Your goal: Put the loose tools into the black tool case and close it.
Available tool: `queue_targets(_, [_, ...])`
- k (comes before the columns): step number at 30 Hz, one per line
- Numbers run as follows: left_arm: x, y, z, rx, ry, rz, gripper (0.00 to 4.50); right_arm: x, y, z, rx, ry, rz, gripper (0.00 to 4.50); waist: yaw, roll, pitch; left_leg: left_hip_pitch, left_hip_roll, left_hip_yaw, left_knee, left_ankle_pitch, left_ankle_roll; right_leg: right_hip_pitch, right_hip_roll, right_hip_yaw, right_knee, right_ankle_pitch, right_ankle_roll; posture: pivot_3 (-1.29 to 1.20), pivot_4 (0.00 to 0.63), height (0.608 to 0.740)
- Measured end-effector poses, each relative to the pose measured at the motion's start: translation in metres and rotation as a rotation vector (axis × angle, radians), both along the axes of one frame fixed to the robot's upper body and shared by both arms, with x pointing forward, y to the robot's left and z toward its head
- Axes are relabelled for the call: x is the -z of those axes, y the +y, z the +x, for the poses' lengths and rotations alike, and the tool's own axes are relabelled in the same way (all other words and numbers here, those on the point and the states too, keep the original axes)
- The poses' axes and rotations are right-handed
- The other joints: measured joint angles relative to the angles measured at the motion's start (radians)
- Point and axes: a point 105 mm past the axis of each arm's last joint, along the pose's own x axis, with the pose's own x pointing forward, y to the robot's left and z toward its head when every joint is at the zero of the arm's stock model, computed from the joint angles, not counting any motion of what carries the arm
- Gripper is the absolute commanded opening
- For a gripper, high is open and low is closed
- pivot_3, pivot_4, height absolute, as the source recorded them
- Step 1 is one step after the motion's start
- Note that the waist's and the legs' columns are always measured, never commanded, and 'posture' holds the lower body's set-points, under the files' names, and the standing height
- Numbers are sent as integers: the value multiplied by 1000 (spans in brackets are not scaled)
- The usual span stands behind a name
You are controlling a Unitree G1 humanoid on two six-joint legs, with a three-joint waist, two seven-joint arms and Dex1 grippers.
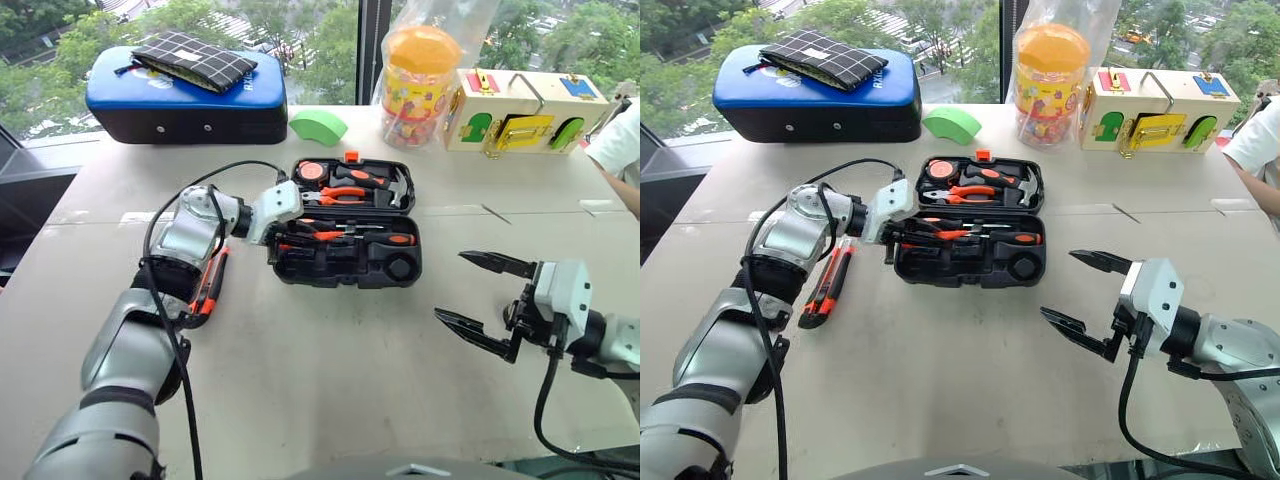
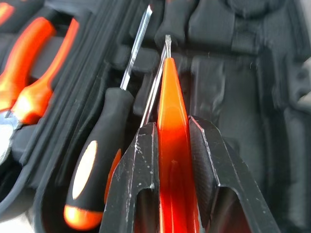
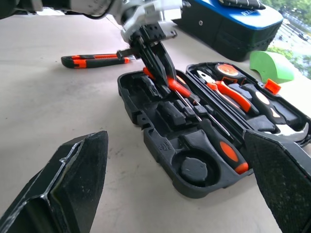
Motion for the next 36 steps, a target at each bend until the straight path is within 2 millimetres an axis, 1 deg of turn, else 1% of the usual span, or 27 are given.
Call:
queue_targets(4, [-1,-3,5,76,-32,74,316,3,-1,-5,38,10,-4,4500,-1,0,1,0,0,-2,7,-1,2,3,0,-2,2,0,1,0,150,740])
queue_targets(6, [0,-5,4,95,-30,77,316,3,-1,-5,47,10,-5,4500,-2,0,1,0,0,-3,9,-2,3,5,0,-3,2,0,1,0,150,740])
queue_targets(10, [1,-17,4,145,-36,75,316,2,-1,-5,65,5,-5,4500,3,0,1,0,0,-4,12,-2,4,7,0,-5,2,0,1,0,150,740])
queue_targets(14, [2,-24,6,158,-41,79,316,1,-2,-3,77,1,-6,4500,5,0,1,0,0,-5,11,-2,4,7,0,-6,2,0,1,0,150,740])
queue_targets(19, [2,-24,10,145,-61,99,316,1,-3,-2,88,-5,-10,4500,4,0,1,1,0,-5,12,-2,4,8,2,-8,4,0,2,0,150,740])
queue_targets(23, [5,-19,12,126,-68,110,316,1,-3,-2,88,-4,-12,4500,-1,0,1,1,0,-5,14,-2,4,8,2,-10,6,0,2,0,150,740])
queue_targets(24, [5,-18,11,125,-67,113,1321,1,-3,-2,88,-4,-12,4500,-3,0,1,1,0,-5,14,-2,4,8,2,-10,6,0,2,0,150,740])
queue_targets(26, [10,-10,10,119,-45,135,2333,1,-3,-2,88,-2,-14,4500,-5,0,1,2,0,-5,14,-2,4,8,3,-11,7,0,2,0,150,740])
queue_targets(27, [9,-11,9,125,-47,135,2597,1,-3,-1,88,-3,-14,4500,-5,0,1,2,0,-5,14,-2,4,8,4,-11,7,0,2,0,150,740])
queue_targets(28, [9,-10,9,122,-46,134,3136,0,-3,-1,85,-7,-15,4500,-5,0,1,2,0,-6,14,-2,4,8,4,-11,7,0,2,0,150,740])
queue_targets(29, [9,-8,10,113,-42,123,3413,0,-3,-1,84,-9,-15,4500,-3,0,1,1,0,-7,15,-2,4,8,4,-12,7,0,2,0,150,740])
queue_targets(31, [4,-7,10,89,-29,72,3413,0,-3,-1,82,-9,-16,4500,-1,-1,2,0,0,-7,16,-2,4,8,7,-13,7,0,2,0,150,740])
queue_targets(33, [-5,-7,10,64,5,-13,3413,0,-3,-1,78,-8,-18,4500,-2,-1,2,0,0,-7,17,-2,4,8,7,-13,7,0,2,0,150,740])
queue_targets(34, [-13,-9,10,54,25,-67,2774,1,-3,-1,77,-6,-20,4500,-2,-1,3,-1,0,-7,17,-2,4,8,7,-13,7,0,2,0,150,740])
queue_targets(35, [-17,-10,9,46,41,-100,2590,1,-3,0,77,-4,-20,4500,-2,-1,3,-1,0,-7,17,-2,4,8,7,-13,7,0,2,0,150,740])
queue_targets(36, [-23,-11,9,31,61,-146,2098,2,-3,1,77,-1,-21,4500,-3,-1,3,0,0,-7,17,-2,4,9,7,-13,7,0,2,0,150,740])
